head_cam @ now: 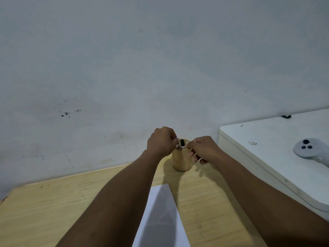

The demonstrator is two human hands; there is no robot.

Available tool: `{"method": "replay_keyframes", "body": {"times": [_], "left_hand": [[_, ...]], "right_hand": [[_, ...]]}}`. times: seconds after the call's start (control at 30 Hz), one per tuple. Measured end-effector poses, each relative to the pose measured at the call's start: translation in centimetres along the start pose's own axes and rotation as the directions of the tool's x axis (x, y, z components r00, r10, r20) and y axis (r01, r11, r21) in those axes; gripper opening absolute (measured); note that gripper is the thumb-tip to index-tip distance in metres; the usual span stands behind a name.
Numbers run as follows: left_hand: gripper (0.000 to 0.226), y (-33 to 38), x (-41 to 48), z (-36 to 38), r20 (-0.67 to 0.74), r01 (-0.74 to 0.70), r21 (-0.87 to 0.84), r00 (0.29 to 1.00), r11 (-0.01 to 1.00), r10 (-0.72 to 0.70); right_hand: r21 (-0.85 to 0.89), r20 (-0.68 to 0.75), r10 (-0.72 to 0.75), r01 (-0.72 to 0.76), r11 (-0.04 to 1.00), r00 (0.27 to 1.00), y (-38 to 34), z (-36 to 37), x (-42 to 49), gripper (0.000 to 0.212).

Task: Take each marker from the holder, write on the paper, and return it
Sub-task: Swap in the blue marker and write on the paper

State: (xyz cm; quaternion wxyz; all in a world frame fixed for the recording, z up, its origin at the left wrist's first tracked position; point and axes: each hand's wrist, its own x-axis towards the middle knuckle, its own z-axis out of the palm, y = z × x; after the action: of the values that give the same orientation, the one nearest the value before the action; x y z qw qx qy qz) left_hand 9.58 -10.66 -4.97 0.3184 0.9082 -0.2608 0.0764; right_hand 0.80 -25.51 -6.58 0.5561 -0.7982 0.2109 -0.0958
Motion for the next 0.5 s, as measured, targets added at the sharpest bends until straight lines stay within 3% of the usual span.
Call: {"method": "replay_keyframes", "body": {"times": [0.13,0.27,0.4,0.5], "left_hand": [[0.021,0.1,-0.5,-2.6,-0.126,-0.034,-0.067,0.992,0.997,0.025],[0.022,-0.5,-1.7,-6.7,-0.216,-0.030,-0.227,0.976,0.974,-0.020],[0.026,-3.0,-4.4,-10.4,-0.166,0.038,-0.414,0.979,0.910,-0.117],[0.030,-6.4,-7.4,-12.0,-0.104,0.113,-0.498,0.977,0.860,-0.188]], "right_hand": [[0.124,0.064,0.056,-0.064,0.990,0.996,-2.2,0.8,-1.2,0.032],[0.313,0.310,0.096,-0.197,0.929,0.946,-4.5,3.9,-2.5,0.063],[0.539,0.451,0.110,-0.369,0.757,0.886,-6.5,8.4,-3.9,0.083],[0.657,0.434,0.137,-0.417,0.628,0.890,-7.1,12.4,-5.1,0.068]]}}
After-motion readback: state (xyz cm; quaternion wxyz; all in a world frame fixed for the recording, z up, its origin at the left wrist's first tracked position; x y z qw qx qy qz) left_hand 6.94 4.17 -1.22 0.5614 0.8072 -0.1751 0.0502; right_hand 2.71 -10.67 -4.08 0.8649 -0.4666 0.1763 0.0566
